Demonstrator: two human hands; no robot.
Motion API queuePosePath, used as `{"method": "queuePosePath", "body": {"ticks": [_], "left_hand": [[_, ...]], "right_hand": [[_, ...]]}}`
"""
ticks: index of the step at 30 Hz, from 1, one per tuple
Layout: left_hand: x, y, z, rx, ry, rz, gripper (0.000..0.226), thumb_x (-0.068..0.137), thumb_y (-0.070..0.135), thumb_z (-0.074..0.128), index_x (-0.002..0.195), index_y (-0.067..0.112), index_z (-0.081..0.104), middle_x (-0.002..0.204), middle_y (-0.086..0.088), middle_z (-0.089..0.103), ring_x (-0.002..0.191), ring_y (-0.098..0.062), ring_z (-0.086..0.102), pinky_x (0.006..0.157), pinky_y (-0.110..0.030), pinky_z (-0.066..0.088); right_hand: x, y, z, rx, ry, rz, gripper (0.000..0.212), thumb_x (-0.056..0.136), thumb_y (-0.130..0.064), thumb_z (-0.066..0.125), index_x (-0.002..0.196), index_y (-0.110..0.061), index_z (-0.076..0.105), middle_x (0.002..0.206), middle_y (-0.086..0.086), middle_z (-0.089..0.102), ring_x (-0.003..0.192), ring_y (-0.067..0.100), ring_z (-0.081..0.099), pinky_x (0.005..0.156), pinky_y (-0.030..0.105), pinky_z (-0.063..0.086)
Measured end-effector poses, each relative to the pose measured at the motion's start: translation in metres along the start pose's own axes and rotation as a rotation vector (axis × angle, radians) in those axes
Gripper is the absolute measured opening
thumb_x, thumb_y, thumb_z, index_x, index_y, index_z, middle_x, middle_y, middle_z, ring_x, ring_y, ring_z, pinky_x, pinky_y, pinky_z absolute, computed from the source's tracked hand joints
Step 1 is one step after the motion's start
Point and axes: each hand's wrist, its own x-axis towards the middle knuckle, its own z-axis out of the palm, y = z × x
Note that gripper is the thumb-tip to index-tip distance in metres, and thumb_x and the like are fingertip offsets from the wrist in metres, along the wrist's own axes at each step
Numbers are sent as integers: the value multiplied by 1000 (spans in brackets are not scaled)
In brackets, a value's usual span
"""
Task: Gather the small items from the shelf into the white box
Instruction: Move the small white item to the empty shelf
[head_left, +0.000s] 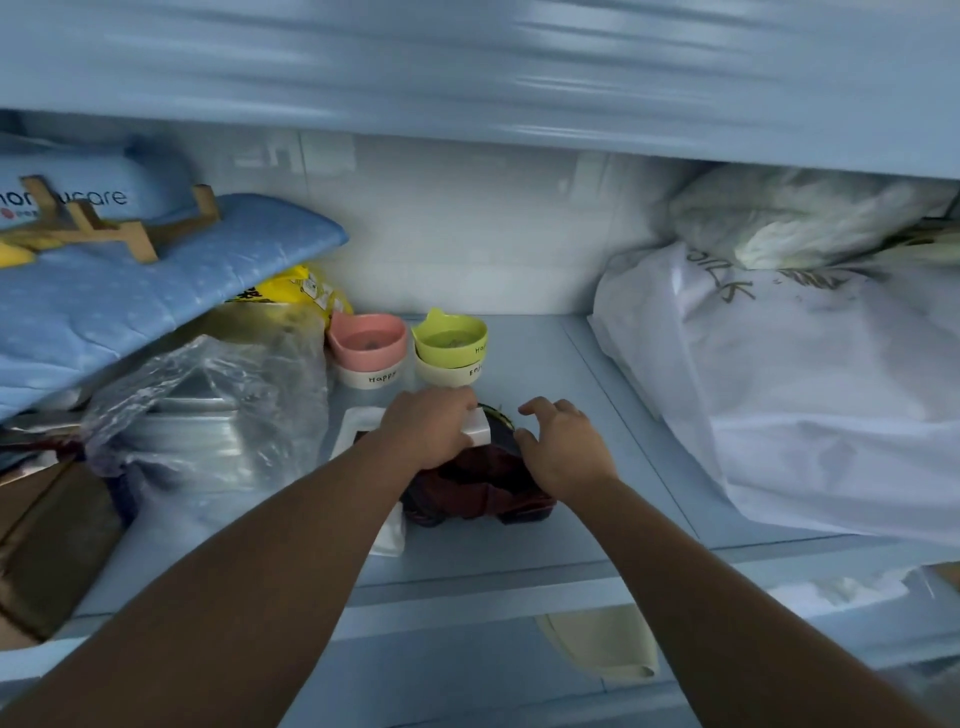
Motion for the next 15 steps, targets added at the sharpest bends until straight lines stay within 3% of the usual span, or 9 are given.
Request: {"method": "queuePosePath", "body": {"ticks": [5,11,15], "left_hand": [[2,5,-10,-36,38,-53,53,80,38,71,130,31,53,131,1,58,116,-24,55,92,-40,46],[-8,20,-33,-70,143,-103,55,80,39,73,131,31,54,131,2,58,112,-21,58,91,-38,48],[-24,34,-41,-34,201,-131,54,79,43,72,129,33,54,128,6,60,115,-16,57,88,-31,48]], "right_hand": [[9,6,-3,158,-12,-23,35,97,-34,52,130,-26,58,127,7,59,115,27,57,96,42,51],[18,5,-18,605,-30,122,30,91,-21,52,115,-25,69,106,-1,71,89,21,67,76,31,52],[18,-7,-22,932,-123,207,26,87,-12,56,106,-19,72,89,7,73,80,25,72,80,46,62]]}}
